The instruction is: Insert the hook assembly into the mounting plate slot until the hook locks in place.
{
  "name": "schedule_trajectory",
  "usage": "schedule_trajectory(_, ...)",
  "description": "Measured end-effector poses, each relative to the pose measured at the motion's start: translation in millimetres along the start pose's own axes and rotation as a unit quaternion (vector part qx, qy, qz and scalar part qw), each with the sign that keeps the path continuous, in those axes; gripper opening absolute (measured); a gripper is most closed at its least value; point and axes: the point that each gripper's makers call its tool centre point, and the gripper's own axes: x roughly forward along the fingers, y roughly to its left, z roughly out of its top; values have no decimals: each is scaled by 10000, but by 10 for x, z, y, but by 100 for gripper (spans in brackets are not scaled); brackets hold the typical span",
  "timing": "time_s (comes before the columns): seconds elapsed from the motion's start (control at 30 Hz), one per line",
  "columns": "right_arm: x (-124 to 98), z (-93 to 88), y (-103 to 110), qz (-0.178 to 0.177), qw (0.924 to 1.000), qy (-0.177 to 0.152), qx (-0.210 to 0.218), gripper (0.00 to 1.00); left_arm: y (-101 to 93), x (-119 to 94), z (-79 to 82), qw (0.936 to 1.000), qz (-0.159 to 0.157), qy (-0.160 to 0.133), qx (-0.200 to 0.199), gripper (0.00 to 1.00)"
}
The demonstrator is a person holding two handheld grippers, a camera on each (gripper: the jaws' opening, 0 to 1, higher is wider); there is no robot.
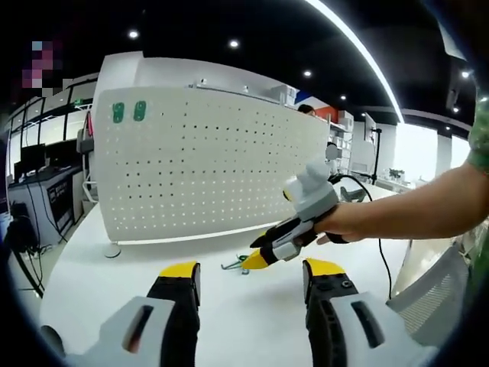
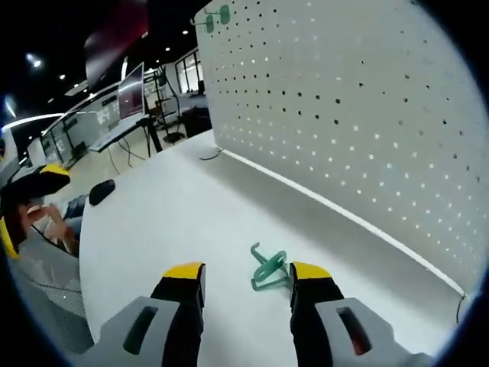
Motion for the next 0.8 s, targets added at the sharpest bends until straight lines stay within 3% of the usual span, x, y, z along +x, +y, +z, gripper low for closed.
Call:
schedule_trajectory(0.37,95,-118,-109,234,9966,298,-730,45,11,18,-38,10000,51,74,-41,54)
schedule_trajectory(0.8,195,-126,-165,505,9878,458,-1399,42,34,25,-93,9998,132,163,-77,53)
